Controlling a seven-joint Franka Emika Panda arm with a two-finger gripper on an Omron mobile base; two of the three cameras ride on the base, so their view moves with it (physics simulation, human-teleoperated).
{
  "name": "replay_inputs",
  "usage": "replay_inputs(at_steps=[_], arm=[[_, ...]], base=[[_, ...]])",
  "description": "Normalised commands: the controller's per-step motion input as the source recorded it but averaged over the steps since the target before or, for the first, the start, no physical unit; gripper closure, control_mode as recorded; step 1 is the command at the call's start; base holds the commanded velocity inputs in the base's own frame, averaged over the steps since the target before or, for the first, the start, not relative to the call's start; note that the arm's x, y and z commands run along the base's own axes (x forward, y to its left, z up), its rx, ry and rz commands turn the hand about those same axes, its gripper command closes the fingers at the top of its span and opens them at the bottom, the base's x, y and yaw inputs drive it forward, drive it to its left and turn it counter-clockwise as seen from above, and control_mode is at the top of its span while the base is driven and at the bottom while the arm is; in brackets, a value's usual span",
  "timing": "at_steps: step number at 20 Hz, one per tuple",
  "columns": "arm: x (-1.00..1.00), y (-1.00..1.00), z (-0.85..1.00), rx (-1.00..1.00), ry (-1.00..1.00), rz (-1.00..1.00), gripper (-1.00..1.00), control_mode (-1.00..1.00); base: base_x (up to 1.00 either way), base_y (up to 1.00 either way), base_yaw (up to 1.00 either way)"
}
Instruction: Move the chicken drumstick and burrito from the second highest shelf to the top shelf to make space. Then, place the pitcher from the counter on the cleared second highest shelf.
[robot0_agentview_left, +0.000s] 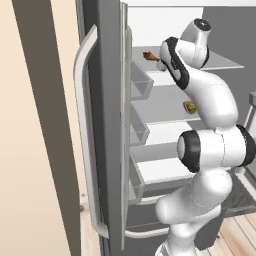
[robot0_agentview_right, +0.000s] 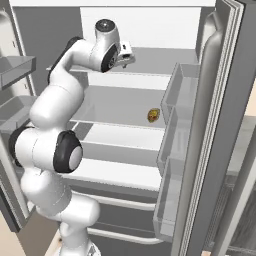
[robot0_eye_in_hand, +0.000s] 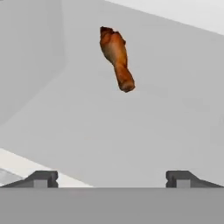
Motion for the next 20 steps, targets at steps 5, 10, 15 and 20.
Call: replay_inputs(at_steps=[5, 10, 15, 20], arm=[[-1.00, -0.09, -0.28, 0.00, -0.31, -0.10, -1.00, -1.00], [-1.00, -0.55, -0.05, 0.00, -0.03, -0.22, -1.00, -1.00], [-0.68, -0.72, -0.02, 0.00, 0.06, -0.30, -1.00, -1.00], [0.03, -0.47, -0.04, 0.04, 0.06, -0.23, -1.00, -1.00]], base=[[0.00, 0.00, 0.00], [0.00, 0.00, 0.00], [0.00, 0.00, 0.00], [0.00, 0.00, 0.00]])
